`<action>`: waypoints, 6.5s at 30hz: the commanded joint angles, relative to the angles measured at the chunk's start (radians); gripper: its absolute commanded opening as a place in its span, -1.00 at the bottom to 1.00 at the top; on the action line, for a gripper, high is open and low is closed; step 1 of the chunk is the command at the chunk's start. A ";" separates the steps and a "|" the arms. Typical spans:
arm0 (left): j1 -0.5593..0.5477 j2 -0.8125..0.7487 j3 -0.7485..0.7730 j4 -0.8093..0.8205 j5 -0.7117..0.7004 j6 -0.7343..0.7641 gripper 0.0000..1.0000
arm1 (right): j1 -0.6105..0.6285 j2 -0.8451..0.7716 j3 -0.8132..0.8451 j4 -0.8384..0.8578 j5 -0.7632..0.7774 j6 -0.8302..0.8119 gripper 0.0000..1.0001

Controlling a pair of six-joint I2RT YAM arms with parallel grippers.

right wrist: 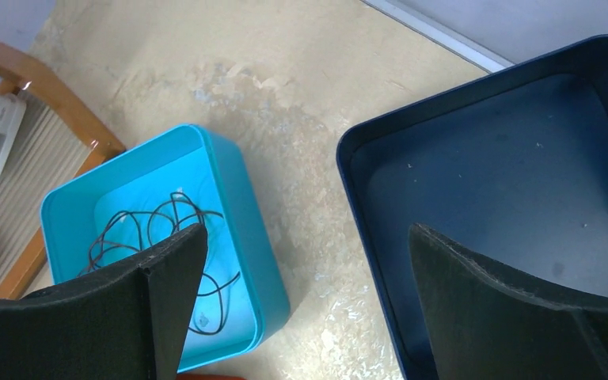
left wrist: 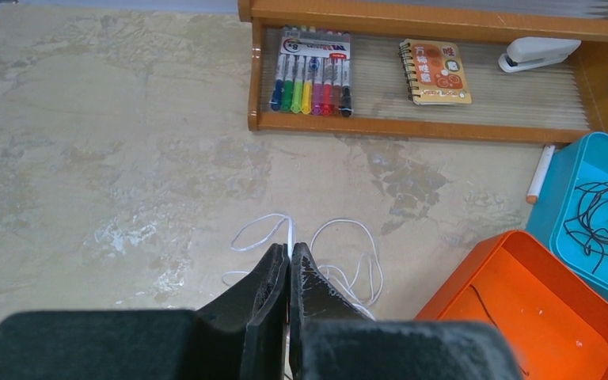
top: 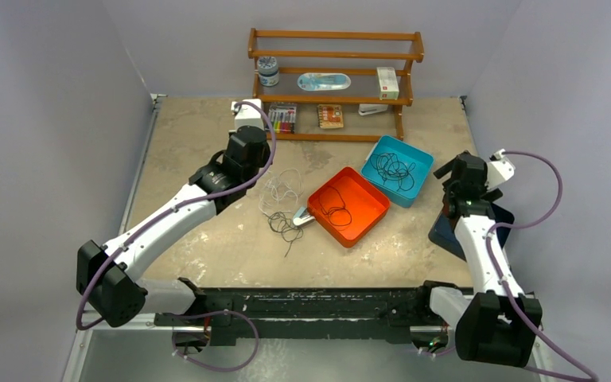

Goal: Untangle the cables

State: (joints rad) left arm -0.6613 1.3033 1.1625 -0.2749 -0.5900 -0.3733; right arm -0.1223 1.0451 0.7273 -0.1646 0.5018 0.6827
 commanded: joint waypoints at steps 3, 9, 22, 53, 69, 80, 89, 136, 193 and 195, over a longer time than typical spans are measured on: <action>0.008 -0.026 -0.004 0.034 0.015 0.020 -1.00 | -0.078 0.037 -0.035 0.046 -0.103 0.043 0.97; 0.008 -0.023 -0.008 0.036 0.019 0.018 -1.00 | -0.120 0.090 -0.084 0.128 -0.286 0.029 0.98; 0.008 -0.015 -0.009 0.037 0.026 0.019 -1.00 | -0.123 0.123 -0.173 0.335 -0.568 -0.013 0.99; 0.009 -0.039 0.077 -0.008 0.096 0.054 -1.00 | 0.226 0.330 -0.107 0.651 -0.725 0.070 0.99; 0.010 -0.026 0.238 -0.082 0.135 0.116 -1.00 | 0.226 -0.084 -0.118 0.423 -0.335 -0.175 0.99; 0.033 -0.007 0.340 -0.114 0.230 0.146 -1.00 | 0.227 -0.132 -0.143 0.682 -0.710 -0.323 0.99; 0.117 0.023 0.423 -0.127 0.378 0.121 -1.00 | 0.325 -0.052 -0.106 0.768 -0.760 -0.322 0.99; 0.144 -0.027 0.511 -0.138 0.631 0.181 -1.00 | 0.776 0.783 0.392 1.408 -0.924 -0.587 0.91; 0.144 0.069 0.954 0.215 0.335 0.243 -1.00 | 0.889 1.122 0.542 1.241 -0.988 -0.423 -0.27; 0.144 0.071 0.964 0.216 0.334 0.253 -1.00 | 0.889 1.120 0.555 1.219 -0.991 -0.436 -0.25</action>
State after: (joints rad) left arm -0.5236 1.3754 2.0834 -0.0978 -0.2436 -0.1558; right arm 0.7597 2.2242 1.2602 1.0485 -0.4751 0.2611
